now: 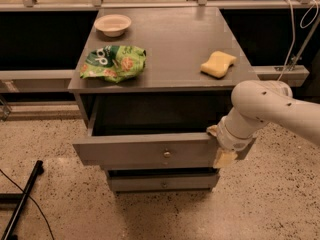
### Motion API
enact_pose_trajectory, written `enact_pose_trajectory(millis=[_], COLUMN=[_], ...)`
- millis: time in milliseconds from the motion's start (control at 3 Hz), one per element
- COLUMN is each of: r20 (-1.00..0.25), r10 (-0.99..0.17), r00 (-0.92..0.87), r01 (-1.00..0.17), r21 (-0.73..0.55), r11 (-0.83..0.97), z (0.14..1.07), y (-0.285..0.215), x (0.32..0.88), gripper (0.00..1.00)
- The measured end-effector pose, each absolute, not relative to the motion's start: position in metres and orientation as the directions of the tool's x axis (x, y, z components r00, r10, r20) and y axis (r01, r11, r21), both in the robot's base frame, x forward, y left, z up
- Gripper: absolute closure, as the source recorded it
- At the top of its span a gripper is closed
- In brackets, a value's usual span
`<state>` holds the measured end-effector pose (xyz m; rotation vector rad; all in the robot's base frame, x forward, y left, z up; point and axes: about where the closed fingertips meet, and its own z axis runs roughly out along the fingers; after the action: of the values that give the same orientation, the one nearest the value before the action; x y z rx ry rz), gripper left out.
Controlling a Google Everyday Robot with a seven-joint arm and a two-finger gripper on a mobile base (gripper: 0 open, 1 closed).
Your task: Open top drawer
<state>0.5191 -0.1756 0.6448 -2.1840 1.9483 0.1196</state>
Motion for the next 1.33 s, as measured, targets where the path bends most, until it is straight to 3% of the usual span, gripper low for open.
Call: enact_pose_trajectory(millis=[333,667,1333], r20=[-0.198,-0.209,-0.205], r10=[-0.972,-0.969,-0.97], r00=[0.128,0.13,0.129], r01=[-0.989,-0.99,-0.99], r21=[-0.093,-0.082,-0.082], r11=[-0.111,-0.115,-0.115], z=[0.649,0.653,0.684], y=[-0.174,-0.175,-0.18], x=[0.515,0.503,0.452], gripper=[0.54,0.53,0.32])
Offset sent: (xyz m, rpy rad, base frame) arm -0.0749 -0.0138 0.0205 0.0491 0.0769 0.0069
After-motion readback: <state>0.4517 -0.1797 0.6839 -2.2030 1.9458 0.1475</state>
